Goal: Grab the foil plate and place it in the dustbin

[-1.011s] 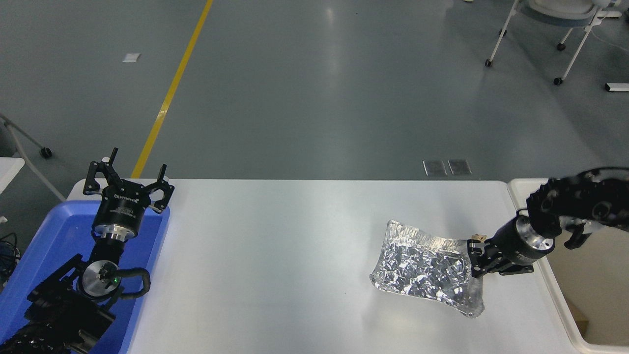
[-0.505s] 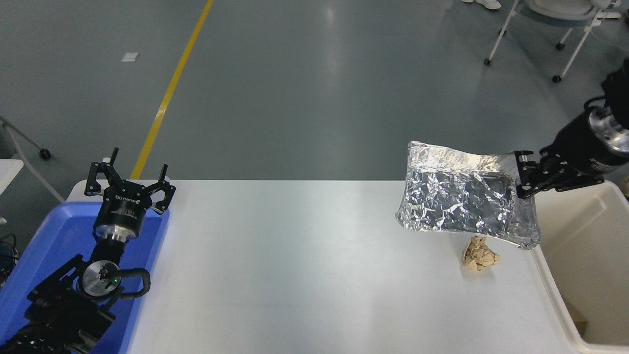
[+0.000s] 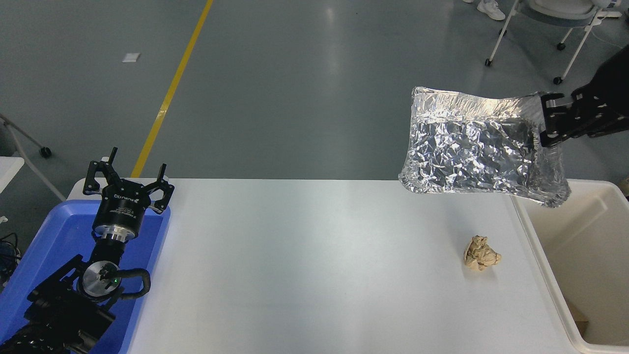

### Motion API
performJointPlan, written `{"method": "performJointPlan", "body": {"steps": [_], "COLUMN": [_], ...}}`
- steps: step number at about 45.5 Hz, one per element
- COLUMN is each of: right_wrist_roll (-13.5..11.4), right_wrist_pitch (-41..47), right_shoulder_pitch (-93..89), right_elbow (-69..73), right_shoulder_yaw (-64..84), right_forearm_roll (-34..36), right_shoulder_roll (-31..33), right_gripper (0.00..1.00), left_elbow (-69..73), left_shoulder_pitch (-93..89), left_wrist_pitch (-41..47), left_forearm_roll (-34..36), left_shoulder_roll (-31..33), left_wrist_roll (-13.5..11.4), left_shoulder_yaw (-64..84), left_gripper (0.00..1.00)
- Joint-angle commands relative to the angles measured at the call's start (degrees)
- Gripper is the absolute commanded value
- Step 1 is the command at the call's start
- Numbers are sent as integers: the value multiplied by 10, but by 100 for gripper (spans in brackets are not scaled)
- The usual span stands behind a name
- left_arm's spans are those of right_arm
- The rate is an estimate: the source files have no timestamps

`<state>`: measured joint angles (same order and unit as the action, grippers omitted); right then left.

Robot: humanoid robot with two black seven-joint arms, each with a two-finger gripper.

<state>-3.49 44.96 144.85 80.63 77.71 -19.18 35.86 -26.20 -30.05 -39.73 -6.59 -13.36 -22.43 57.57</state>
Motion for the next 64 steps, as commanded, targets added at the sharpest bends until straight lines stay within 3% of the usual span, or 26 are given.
{"method": "performJointPlan", "body": {"steps": [1,9,17,22,35,42,55,64], "right_wrist_roll": [2,13,20,19,-3,-13,-29,-30], "right_wrist_pitch": [0,0,0,-68,-257,-278,-332,-346], "right_shoulder_pitch": [-30,-129,-314,-444,-838,-969,-1055,-1075], "right_elbow": [-70,-185,-289,-349,-512,-607,-672,-683], "right_shoulder_yaw": [24,-31,-149,-223,-505,-634,-680,-682], "right_forearm_roll": [-124,-248,-292,-292,-271,-245,-179,-175], "right_shoulder_roll": [97,201,250,249,167,113,26,-12], "right_gripper": [0,0,0,0,0,0,0,0], "left_elbow": [0,0,0,0,0,0,0,0], "left_shoulder_pitch": [1,1,1,1,0,0,0,0], "left_wrist_pitch": [1,1,1,1,1,1,1,1], "left_forearm_roll": [0,0,0,0,0,0,0,0], "left_shoulder_roll": [0,0,0,0,0,0,0,0], "left_wrist_roll": [-1,-2,-2,-2,-1,-2,-2,-2], "left_shoulder_yaw": [0,0,0,0,0,0,0,0], "left_gripper": [100,100,100,100,100,100,100,100]}}
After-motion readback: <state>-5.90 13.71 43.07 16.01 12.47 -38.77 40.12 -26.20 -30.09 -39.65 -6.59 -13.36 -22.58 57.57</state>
